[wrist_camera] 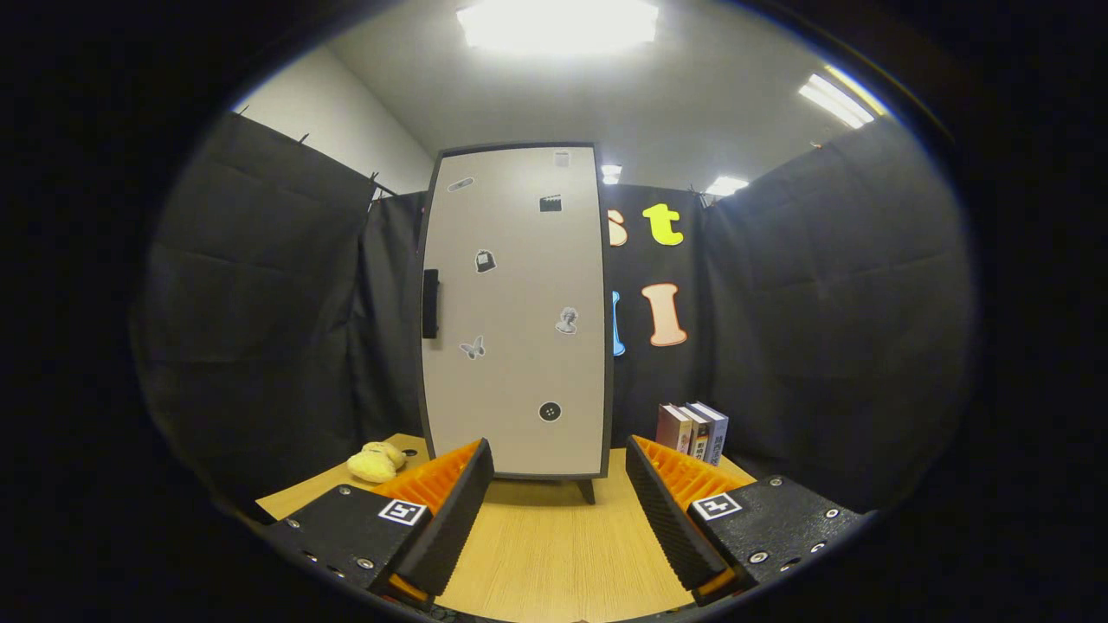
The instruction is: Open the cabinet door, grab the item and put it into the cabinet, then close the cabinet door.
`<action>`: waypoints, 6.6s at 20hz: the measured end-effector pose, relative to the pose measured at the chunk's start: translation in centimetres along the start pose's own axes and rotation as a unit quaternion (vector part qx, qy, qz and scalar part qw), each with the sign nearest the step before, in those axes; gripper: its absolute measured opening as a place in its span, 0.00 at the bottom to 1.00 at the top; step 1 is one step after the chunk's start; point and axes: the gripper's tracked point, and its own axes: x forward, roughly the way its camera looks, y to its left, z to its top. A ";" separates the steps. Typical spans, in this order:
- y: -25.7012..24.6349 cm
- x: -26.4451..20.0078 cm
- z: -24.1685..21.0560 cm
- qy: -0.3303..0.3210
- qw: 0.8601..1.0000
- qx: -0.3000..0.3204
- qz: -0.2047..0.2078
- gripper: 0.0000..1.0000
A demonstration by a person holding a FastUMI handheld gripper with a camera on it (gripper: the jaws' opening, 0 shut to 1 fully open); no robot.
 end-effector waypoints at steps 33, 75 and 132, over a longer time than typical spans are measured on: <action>21.3 31.1 11.4 0.005 0.990 0.060 0.126 0.89; 19.7 24.6 11.2 0.061 0.975 0.020 0.211 0.25; 22.8 23.0 0.7 0.023 0.995 0.080 0.061 0.94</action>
